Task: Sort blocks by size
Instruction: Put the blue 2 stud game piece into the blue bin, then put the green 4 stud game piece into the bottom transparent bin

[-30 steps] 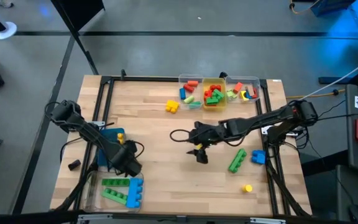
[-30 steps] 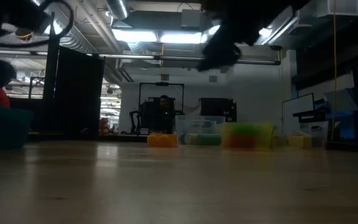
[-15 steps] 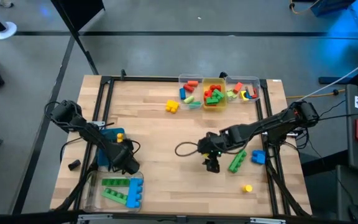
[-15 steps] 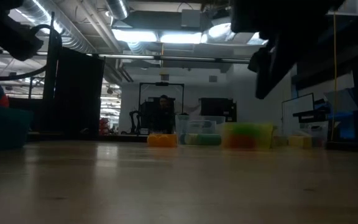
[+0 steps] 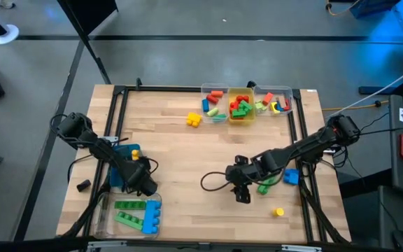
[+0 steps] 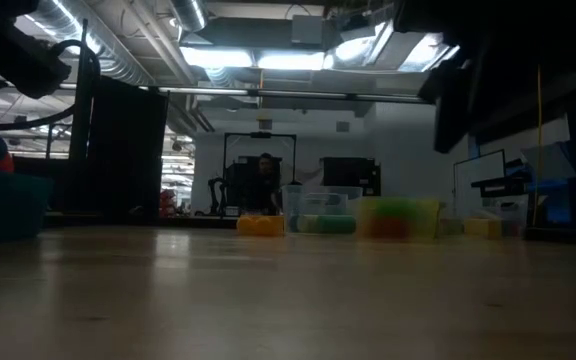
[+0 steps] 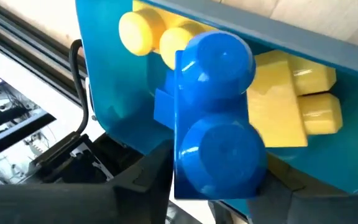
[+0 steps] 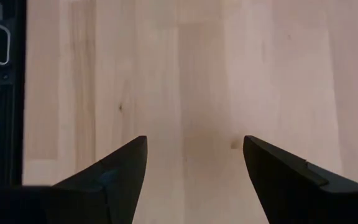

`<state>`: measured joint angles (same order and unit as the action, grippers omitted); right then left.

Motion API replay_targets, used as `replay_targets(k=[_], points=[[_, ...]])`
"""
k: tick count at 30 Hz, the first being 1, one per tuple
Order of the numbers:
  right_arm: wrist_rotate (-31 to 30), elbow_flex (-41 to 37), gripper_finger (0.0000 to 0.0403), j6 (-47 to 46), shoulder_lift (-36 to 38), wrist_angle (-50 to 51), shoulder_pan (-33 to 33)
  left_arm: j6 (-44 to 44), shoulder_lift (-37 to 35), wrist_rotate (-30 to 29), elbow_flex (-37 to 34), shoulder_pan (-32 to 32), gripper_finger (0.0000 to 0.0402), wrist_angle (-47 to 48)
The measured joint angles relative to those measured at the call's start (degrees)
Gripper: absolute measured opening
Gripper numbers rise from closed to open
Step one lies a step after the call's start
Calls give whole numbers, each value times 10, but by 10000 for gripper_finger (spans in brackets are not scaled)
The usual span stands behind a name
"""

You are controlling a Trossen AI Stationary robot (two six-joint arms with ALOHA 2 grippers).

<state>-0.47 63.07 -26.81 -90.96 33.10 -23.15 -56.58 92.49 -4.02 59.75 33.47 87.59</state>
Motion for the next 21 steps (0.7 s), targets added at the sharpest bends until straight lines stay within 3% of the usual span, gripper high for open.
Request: replay_targets(k=[6, 11, 17, 21], points=[[-1, 0, 264, -55, 0, 0, -23, 11, 0, 5, 0, -6, 201, -15], [-38, 0, 264, -196, 0, 8, -45, -7, -5, 18, 0, -13, 209, 4], [-50, 0, 264, -381, 0, 124, -70, -33, -70, -50, 30, 2, 204, 8], [-50, 0, 264, -390, 0, 229, -95, -27, -128, -92, 37, 17, 203, -38]])
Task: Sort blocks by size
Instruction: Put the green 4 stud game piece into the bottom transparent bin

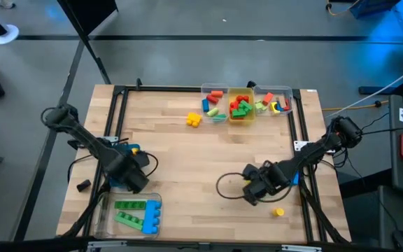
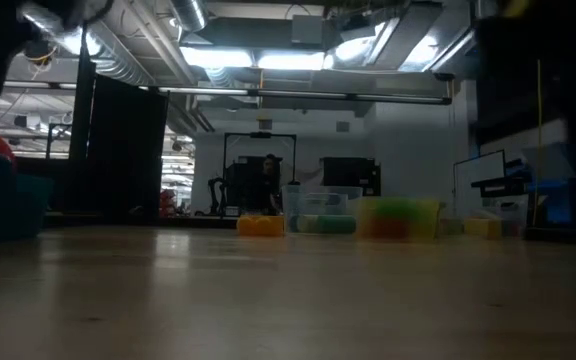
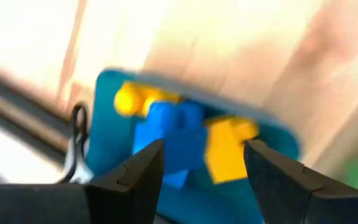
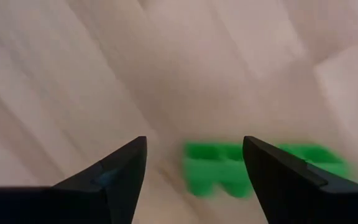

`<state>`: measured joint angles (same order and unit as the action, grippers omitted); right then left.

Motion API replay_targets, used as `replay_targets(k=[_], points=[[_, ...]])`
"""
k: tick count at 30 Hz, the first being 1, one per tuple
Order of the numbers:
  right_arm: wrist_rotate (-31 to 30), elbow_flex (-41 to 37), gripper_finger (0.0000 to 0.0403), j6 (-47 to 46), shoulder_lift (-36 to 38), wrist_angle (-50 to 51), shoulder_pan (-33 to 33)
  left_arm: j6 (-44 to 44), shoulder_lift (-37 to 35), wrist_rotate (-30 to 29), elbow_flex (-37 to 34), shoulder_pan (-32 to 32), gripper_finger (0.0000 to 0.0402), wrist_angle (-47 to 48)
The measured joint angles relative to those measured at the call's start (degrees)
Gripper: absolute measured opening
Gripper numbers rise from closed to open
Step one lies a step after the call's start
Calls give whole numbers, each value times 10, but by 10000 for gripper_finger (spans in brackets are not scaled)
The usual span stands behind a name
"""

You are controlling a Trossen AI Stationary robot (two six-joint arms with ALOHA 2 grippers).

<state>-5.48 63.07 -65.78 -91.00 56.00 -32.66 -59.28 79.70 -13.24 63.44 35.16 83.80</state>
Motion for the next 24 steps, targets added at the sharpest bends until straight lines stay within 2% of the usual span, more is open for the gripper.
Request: replay_targets(k=[3, 6, 12, 17, 24], points=[[-14, 0, 264, 85, 0, 48, -18, 10, -33, -33, 0, 2, 203, -43], [-21, 0, 264, 188, 0, 51, -32, 13, -47, -79, 0, 0, 203, -88], [5, 0, 264, 367, 0, 51, -37, 83, -46, -152, -2, -8, 203, -174], [27, 0, 264, 467, 0, 50, -37, 131, -46, -159, -2, -16, 203, -234], [32, 0, 264, 530, 0, 50, -37, 148, -46, -159, -2, -23, 203, -252]])
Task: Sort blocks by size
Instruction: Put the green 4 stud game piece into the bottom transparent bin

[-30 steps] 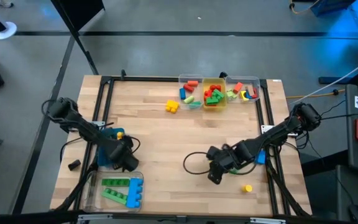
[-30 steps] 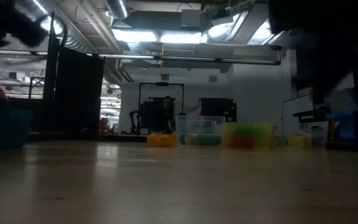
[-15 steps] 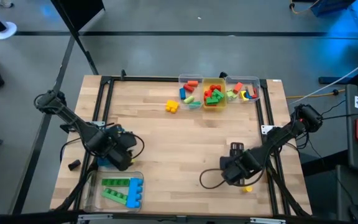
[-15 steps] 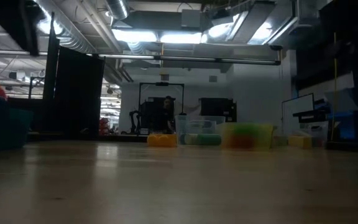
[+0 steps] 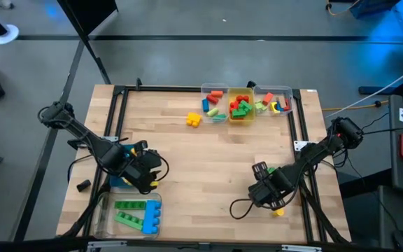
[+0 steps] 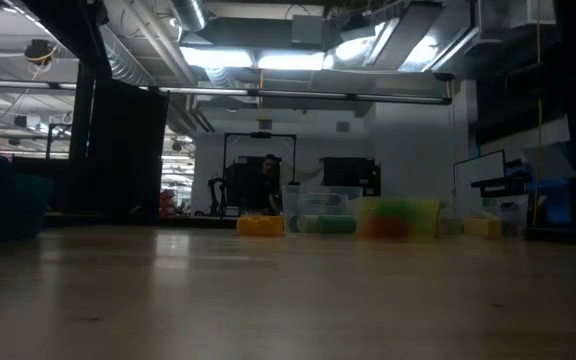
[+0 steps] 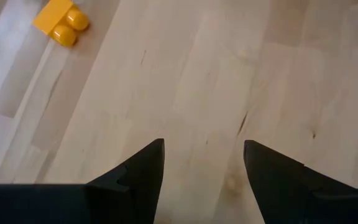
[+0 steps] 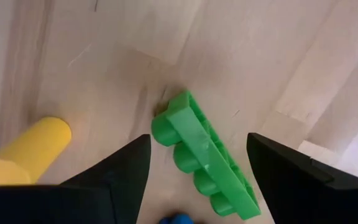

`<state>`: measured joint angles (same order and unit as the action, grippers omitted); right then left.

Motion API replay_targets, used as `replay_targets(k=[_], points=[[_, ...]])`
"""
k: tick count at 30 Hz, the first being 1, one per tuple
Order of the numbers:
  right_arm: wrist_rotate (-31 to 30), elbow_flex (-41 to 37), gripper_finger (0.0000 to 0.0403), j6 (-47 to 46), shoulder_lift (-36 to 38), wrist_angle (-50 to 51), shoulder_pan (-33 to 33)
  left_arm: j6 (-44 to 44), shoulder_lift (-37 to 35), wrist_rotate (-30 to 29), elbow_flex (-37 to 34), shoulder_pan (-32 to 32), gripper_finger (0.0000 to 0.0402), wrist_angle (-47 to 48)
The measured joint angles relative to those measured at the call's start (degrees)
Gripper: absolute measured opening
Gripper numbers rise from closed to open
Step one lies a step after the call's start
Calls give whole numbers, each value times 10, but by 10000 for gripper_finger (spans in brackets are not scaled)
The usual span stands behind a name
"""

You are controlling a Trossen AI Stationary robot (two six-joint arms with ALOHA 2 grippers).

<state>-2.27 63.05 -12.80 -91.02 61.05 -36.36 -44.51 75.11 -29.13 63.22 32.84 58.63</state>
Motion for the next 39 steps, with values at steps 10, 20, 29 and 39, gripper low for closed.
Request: replay_targets(k=[10, 20, 29, 39], points=[[4, -47, 264, 13, 0, -21, 1, 0, 0, 0, 0, 0, 203, -11], [8, -89, 264, 27, 0, -77, 18, 0, 0, 0, 0, 0, 203, -10], [66, -101, 227, 27, 1, -89, 55, 0, 0, 0, 0, 0, 203, -10], [95, -102, 87, 27, 1, -87, 65, 0, 0, 0, 0, 0, 203, -10]])
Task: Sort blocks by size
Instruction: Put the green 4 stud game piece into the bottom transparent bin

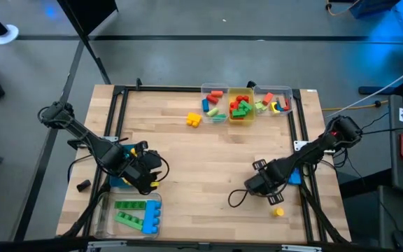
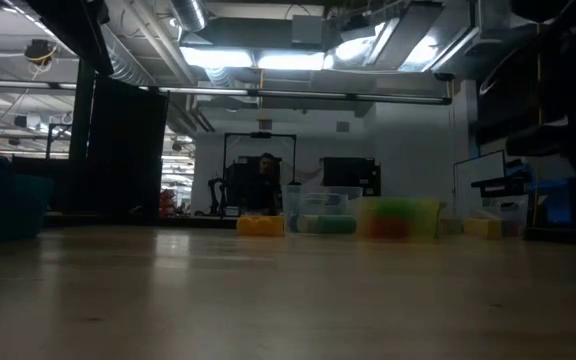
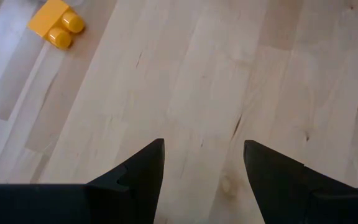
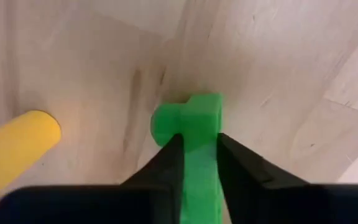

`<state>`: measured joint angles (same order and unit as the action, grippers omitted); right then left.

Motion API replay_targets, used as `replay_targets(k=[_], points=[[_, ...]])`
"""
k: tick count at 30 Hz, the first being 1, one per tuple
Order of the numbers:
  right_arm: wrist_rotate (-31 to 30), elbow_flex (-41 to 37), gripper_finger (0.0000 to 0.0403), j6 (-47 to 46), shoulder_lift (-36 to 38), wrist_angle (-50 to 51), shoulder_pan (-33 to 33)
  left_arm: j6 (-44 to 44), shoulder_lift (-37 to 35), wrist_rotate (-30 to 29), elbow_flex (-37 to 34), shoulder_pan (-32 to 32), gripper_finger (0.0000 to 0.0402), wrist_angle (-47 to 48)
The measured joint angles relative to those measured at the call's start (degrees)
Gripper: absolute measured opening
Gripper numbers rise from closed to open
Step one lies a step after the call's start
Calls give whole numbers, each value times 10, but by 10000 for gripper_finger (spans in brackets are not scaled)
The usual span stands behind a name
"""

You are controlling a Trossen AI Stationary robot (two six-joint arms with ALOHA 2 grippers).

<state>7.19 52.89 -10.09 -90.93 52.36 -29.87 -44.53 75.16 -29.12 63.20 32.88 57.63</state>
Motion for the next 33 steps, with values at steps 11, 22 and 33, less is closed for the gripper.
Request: replay_targets(k=[11, 22, 33], points=[[19, 1, 48, -2, 0, -67, 0, 0, 0, 0, 0, 0, 203, 0], [14, -2, 48, -50, -2, -105, -1, 0, 0, 0, 0, 0, 203, 0], [-15, 11, 49, -72, -2, -104, 0, 0, 0, 0, 0, 0, 203, 0]])
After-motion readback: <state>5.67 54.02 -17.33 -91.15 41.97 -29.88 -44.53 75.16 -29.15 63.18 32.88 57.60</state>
